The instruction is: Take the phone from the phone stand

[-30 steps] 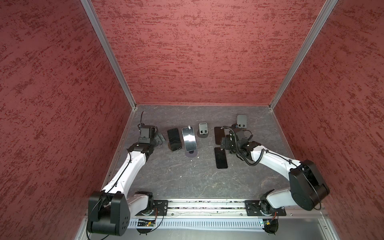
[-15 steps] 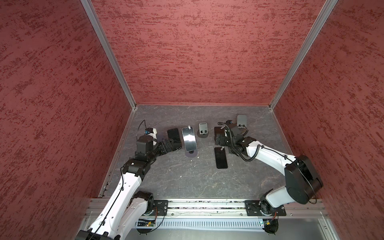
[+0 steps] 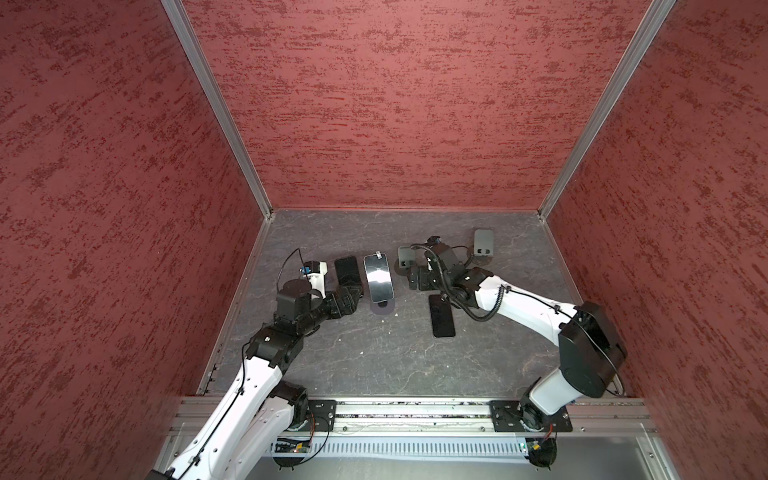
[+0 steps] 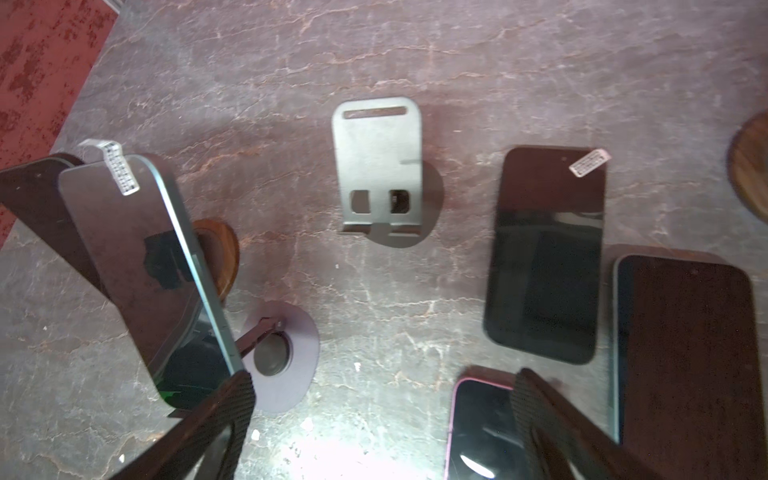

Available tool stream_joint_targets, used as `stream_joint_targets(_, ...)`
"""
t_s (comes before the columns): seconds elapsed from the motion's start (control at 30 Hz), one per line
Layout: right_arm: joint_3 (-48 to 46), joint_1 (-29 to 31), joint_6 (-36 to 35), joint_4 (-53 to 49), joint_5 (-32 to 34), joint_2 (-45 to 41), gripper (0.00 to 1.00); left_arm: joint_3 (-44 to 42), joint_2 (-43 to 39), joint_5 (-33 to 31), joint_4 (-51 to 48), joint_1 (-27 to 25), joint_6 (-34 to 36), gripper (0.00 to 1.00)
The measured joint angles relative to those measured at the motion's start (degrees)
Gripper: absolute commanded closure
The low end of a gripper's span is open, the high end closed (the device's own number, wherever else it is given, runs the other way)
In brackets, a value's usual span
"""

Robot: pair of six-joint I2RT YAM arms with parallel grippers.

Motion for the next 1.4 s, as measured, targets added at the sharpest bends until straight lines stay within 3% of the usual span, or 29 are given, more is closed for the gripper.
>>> stream_joint_targets(0.57,14.21,7.72,-0.31,-3.61,1.64,11.54,0.01,-4.24,-13.42,-1.11,-5.77,0.0,-1.57,0.01)
stream_joint_targets(1.4,24.5,11.28,-2.64,-9.18,6.19,21.0,0.01,-5.09,-13.33,-1.29,-6.62,0.0,-1.57,0.0)
